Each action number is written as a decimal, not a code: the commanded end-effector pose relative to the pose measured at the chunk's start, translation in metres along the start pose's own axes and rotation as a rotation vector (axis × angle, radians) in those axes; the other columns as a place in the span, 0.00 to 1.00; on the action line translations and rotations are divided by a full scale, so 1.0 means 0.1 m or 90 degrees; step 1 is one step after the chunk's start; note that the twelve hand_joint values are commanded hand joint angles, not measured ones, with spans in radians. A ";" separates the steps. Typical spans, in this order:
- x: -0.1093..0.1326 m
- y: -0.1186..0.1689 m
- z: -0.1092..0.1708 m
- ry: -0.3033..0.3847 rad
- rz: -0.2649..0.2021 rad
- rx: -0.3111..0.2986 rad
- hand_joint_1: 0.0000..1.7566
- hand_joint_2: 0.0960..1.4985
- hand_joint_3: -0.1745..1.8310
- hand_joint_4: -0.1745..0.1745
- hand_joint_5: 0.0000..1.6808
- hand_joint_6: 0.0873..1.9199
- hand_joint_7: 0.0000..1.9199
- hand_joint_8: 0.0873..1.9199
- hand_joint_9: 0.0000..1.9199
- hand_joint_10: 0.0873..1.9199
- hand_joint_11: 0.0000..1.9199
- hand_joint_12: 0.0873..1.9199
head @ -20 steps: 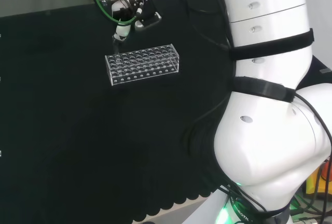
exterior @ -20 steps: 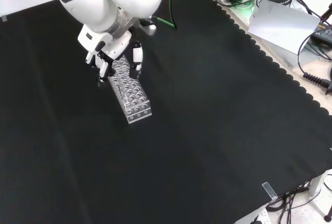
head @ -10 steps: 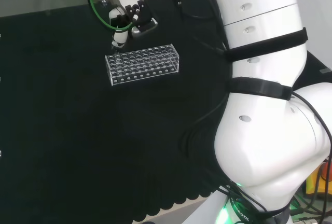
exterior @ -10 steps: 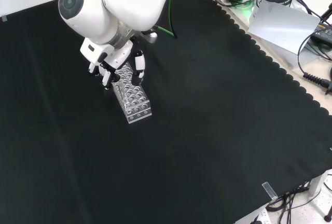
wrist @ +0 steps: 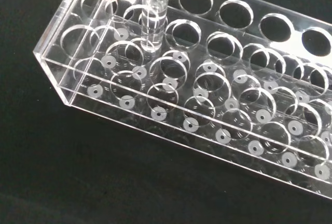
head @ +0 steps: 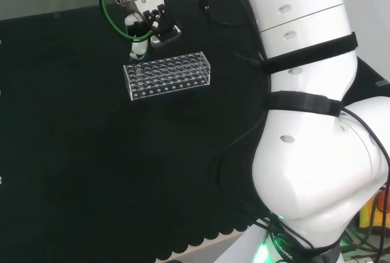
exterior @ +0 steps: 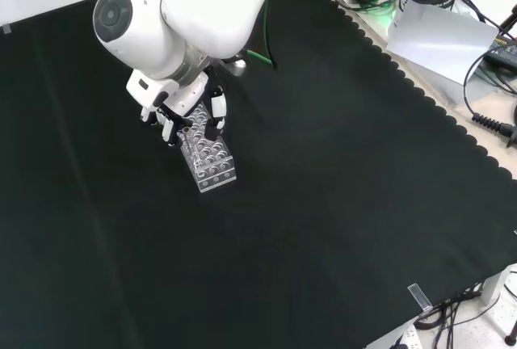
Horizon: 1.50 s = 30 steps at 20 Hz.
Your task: Pick up the test tube.
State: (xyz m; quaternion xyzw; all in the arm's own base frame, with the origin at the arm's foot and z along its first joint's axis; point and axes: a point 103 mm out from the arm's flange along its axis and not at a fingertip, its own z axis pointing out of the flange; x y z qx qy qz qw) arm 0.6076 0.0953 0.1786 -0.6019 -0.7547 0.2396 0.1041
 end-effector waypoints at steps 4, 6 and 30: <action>0.05 0.14 0.03 0.012 0.018 -0.023 0.53 0.44 0.37 0.07 0.50 0.32 0.71 0.25 0.57 0.25 0.28 0.70; 0.07 0.18 0.04 0.015 0.019 -0.030 0.55 0.43 0.38 0.06 0.54 0.30 0.74 0.22 0.60 0.24 0.29 0.69; 0.08 0.31 -0.12 0.064 0.057 -0.108 0.70 0.46 0.32 0.00 0.78 0.23 0.93 0.15 0.85 0.23 0.67 0.41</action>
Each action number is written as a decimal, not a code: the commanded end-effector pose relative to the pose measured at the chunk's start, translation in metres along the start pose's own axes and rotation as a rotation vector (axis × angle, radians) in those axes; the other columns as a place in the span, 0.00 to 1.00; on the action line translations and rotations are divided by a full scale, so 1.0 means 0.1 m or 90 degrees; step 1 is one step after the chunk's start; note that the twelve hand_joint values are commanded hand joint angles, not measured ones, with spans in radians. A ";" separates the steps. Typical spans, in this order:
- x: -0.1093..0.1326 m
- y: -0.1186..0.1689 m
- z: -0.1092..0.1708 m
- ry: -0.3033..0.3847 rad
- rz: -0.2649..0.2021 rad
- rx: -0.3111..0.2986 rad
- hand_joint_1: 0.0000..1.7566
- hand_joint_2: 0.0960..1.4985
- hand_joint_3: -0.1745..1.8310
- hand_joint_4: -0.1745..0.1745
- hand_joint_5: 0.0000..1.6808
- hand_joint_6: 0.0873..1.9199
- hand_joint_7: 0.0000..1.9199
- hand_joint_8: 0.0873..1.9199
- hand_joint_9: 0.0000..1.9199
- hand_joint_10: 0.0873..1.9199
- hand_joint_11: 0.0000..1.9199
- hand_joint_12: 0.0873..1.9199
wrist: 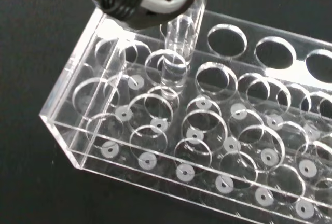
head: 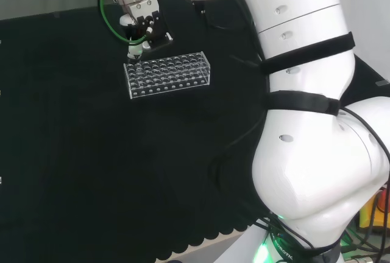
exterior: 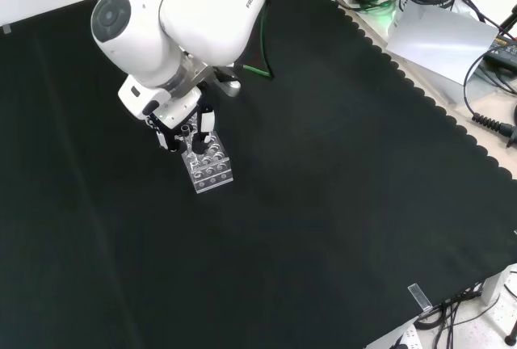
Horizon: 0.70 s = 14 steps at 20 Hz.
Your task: Pick up the test tube.
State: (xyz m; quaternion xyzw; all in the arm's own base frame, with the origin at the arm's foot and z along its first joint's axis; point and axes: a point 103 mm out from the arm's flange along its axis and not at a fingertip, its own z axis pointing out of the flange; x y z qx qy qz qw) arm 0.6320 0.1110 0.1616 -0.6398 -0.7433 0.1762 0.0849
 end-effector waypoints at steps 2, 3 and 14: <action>-0.04 0.01 -0.15 0.035 0.020 -0.025 0.70 0.46 0.33 0.00 0.79 0.22 0.93 0.15 0.86 0.22 0.67 0.40; -0.05 0.01 -0.16 0.042 0.022 -0.020 0.70 0.45 0.33 0.00 0.80 0.21 0.93 0.15 0.86 0.22 0.68 0.40; -0.19 -0.08 -0.41 0.109 0.040 0.013 0.70 0.43 0.35 0.00 0.81 0.20 0.93 0.15 0.86 0.22 0.67 0.40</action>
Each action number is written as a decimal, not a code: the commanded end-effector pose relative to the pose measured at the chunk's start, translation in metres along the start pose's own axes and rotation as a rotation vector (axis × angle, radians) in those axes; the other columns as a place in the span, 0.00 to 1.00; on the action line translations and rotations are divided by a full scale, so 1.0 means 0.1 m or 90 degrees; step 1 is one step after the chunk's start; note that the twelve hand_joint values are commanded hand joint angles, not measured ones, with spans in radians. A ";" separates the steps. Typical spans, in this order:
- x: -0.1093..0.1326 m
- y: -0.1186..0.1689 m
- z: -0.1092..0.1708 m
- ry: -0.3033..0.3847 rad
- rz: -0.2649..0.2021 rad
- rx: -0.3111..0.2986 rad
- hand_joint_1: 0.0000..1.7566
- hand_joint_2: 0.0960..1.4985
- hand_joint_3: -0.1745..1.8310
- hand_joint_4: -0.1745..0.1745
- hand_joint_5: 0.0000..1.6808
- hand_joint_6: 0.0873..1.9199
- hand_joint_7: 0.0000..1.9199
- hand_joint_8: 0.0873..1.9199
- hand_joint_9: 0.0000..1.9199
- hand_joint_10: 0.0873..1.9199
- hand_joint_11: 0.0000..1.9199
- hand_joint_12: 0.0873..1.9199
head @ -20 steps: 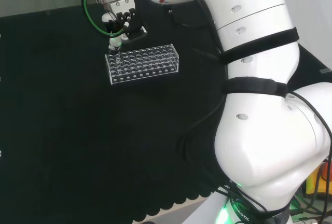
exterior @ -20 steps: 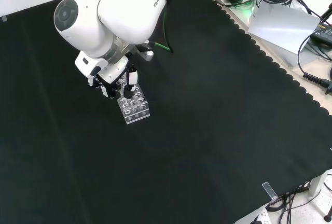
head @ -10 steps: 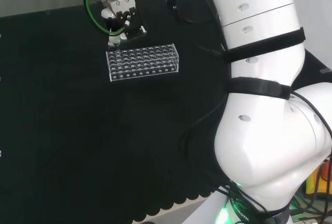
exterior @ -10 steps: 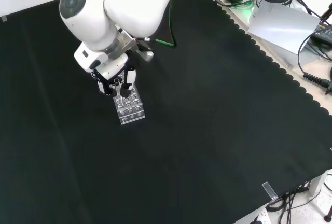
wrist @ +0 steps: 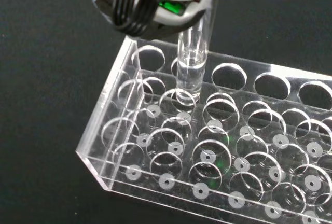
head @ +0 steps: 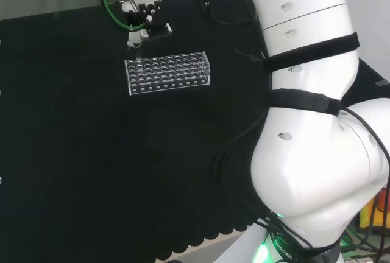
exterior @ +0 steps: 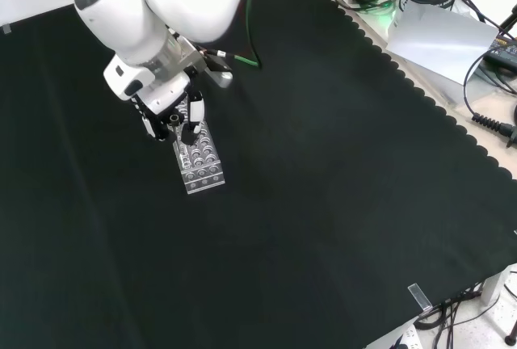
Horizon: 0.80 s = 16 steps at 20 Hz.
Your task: Pick up the test tube.
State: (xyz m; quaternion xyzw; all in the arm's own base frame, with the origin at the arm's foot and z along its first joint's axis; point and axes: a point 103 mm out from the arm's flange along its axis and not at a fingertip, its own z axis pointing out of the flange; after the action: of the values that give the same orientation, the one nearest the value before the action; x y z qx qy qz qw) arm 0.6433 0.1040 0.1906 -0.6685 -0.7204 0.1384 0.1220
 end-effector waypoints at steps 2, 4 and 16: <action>-0.09 -0.10 -0.18 0.038 0.008 0.017 0.70 0.43 0.35 0.00 0.81 0.20 0.93 0.15 0.86 0.22 0.67 0.40; -0.07 -0.10 -0.18 0.035 0.010 0.016 0.70 0.43 0.36 0.00 0.81 0.20 0.93 0.15 0.86 0.22 0.67 0.40; -0.27 -0.43 -0.92 0.063 0.012 -0.022 0.70 0.42 0.37 0.00 0.81 0.20 0.93 0.15 0.86 0.22 0.68 0.40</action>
State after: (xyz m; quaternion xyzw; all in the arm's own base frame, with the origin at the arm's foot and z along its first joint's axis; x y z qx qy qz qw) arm 0.6423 0.0868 0.2570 -0.6802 -0.7101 0.1047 0.1484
